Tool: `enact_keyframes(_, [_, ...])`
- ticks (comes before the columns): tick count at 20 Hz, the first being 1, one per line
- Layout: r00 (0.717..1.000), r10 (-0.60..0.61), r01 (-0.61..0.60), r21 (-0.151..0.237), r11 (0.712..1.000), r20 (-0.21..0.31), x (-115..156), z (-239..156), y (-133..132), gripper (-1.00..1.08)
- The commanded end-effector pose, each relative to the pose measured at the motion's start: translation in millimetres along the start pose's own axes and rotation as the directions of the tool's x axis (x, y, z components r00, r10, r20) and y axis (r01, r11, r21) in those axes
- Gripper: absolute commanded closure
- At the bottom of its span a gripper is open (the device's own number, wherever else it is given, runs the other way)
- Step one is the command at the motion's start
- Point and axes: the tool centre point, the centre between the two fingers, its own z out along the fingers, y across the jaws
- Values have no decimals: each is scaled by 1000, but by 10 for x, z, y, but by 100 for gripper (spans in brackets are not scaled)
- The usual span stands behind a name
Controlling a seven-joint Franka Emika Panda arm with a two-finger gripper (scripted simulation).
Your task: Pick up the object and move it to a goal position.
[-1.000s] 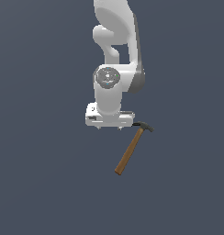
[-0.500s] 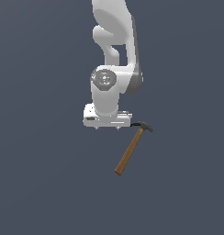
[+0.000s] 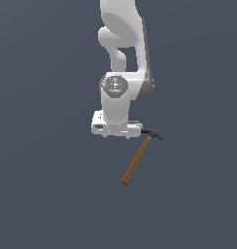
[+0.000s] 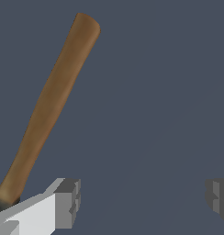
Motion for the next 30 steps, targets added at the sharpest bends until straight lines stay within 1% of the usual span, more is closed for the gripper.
enact_keyframes(1, [999, 32, -32, 1, 999, -4, 12, 29, -60, -92])
enact_keyframes(7, [990, 140, -139, 6, 990, -17, 48, 125, -252, -92])
enact_keyframes(12, [969, 244, -244, 13, 970, -30, 77, 220, -441, -92])
enact_keyframes(17, [937, 347, -346, 23, 938, -41, 97, 316, -629, -92])
enact_keyframes(22, [896, 442, -441, 34, 897, -49, 110, 409, -811, -92])
enact_keyframes(26, [865, 500, -498, 43, 866, -54, 114, 467, -925, -92])
enact_keyframes(30, [839, 541, -539, 50, 841, -57, 115, 511, -1009, -92])
